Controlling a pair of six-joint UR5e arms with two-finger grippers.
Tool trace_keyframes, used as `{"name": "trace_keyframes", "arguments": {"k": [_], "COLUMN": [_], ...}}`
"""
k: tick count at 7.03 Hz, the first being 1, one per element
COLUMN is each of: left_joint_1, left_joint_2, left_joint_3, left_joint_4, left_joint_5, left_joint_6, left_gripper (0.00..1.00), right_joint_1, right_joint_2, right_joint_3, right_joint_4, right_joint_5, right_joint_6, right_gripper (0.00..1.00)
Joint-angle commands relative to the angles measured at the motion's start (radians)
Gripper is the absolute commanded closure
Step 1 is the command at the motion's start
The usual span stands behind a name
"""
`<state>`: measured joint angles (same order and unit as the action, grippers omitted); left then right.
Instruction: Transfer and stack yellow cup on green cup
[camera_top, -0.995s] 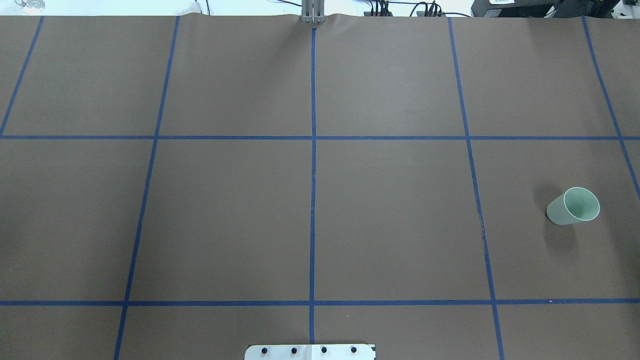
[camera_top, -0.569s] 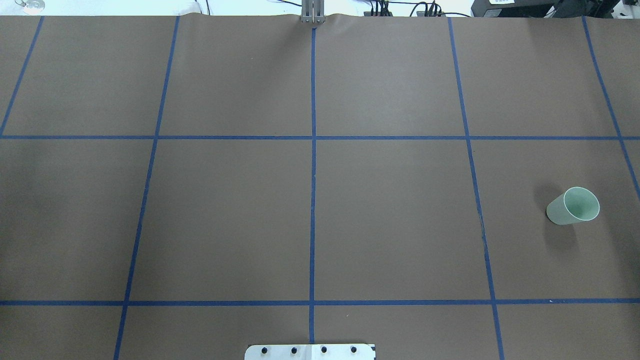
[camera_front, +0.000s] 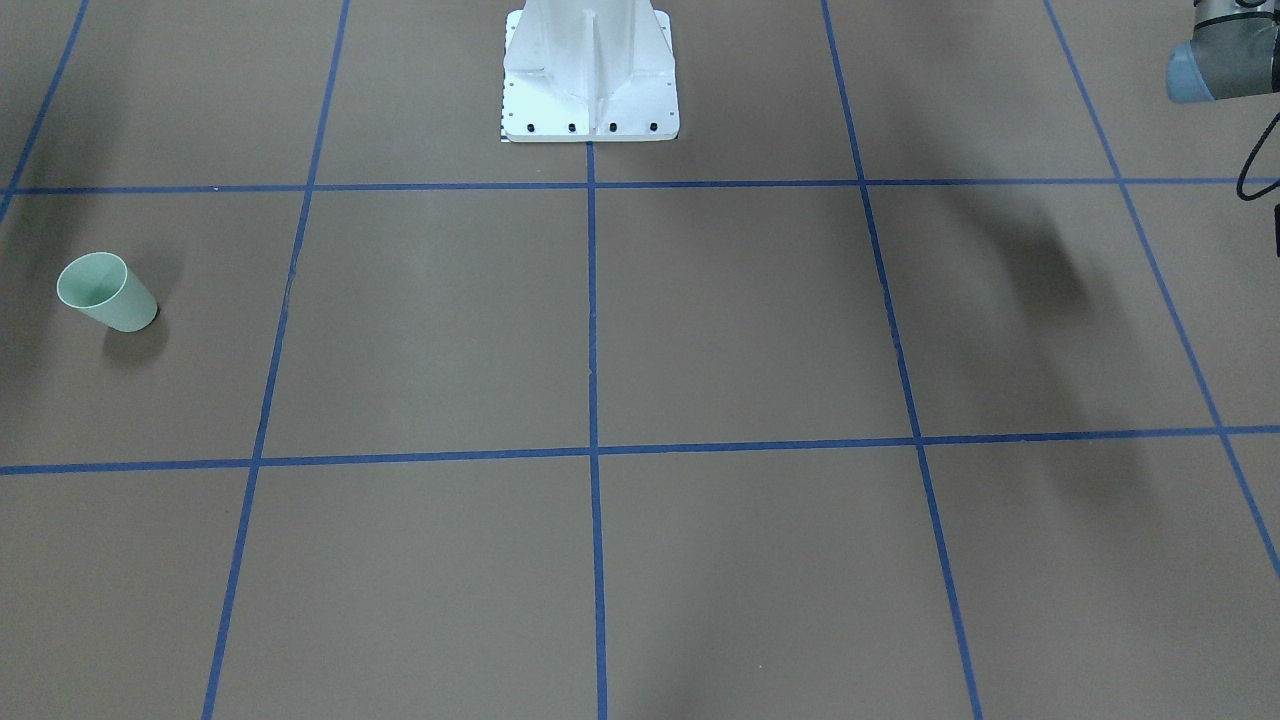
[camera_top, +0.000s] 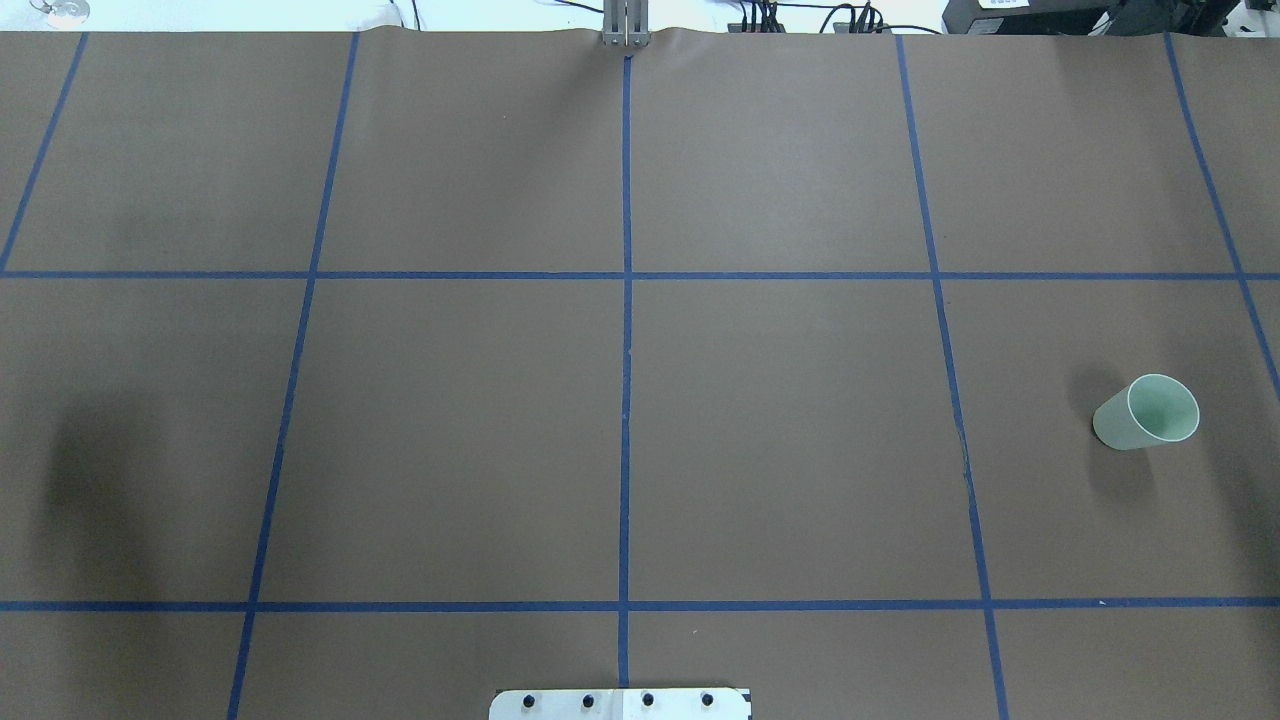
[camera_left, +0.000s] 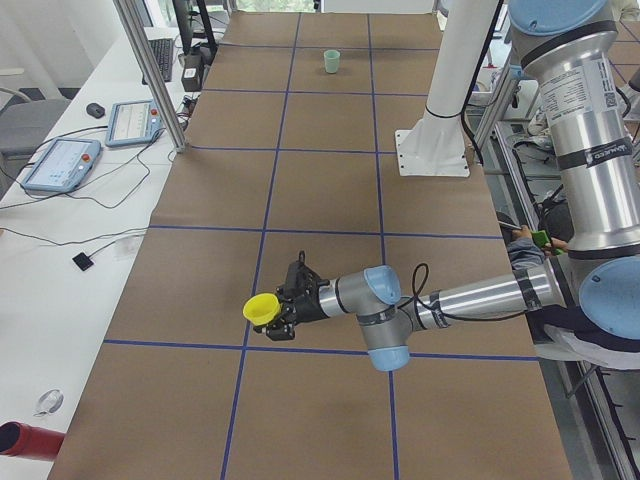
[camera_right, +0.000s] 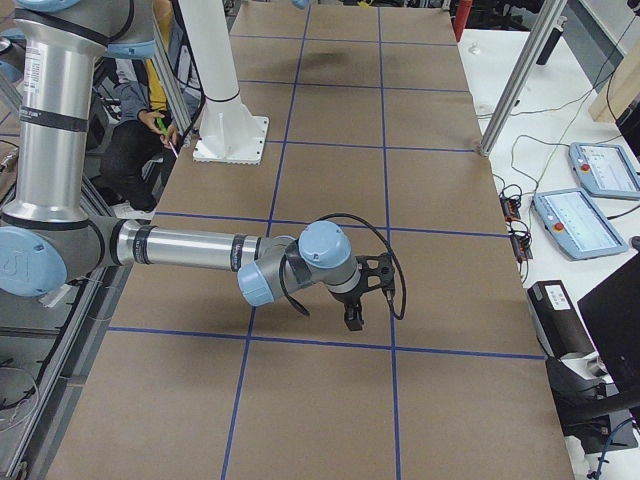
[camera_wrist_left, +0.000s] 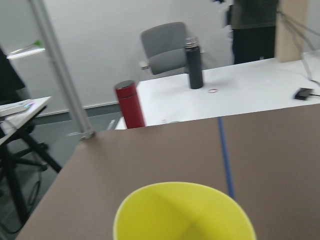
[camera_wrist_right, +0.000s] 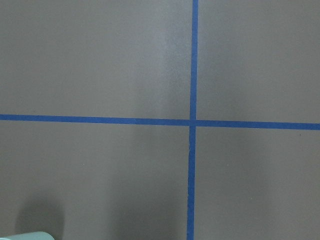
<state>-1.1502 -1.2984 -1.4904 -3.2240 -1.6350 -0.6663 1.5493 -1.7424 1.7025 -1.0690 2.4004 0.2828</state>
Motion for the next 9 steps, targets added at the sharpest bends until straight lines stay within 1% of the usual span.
{"name": "trace_keyframes", "arguments": {"k": [1,2,3,4,5,7,8,9], "left_joint_1": [-0.013,-0.010,-0.008,0.024,0.094,0.174,0.229,0.268], "left_joint_2": [-0.138,-0.230,-0.337,-0.395,-0.413,-0.542,-0.576,-0.584], "left_joint_3": [-0.019,-0.016,-0.021,-0.022,-0.022,-0.016,-0.017,-0.010], "left_joint_4": [-0.158,-0.228,-0.256,-0.261,-0.263,-0.263,-0.263,-0.263], "left_joint_5": [-0.297,-0.363,-0.441,-0.506,-0.506,-0.502,-0.499,-0.476], "left_joint_6": [0.025,0.025,0.024,0.011,0.020,0.030,0.028,0.030], "left_gripper": [0.80,0.81,0.91,0.93,1.00,1.00,1.00,1.00], "right_joint_1": [-0.001,-0.003,-0.003,-0.014,-0.064,-0.218,-0.294,-0.361], "right_joint_2": [0.033,0.055,0.085,0.134,0.189,0.329,0.439,0.525], "right_joint_3": [0.009,0.011,0.014,0.014,0.016,0.066,0.062,0.059], "right_joint_4": [-0.002,-0.002,-0.003,-0.014,-0.011,-0.009,-0.014,-0.014], "right_joint_5": [0.037,0.075,0.133,0.179,0.183,0.168,0.158,0.146], "right_joint_6": [0.001,0.001,0.003,0.010,0.123,0.385,0.527,0.630], "right_gripper": [0.00,0.00,0.00,0.00,0.00,0.00,0.00,0.00]}}
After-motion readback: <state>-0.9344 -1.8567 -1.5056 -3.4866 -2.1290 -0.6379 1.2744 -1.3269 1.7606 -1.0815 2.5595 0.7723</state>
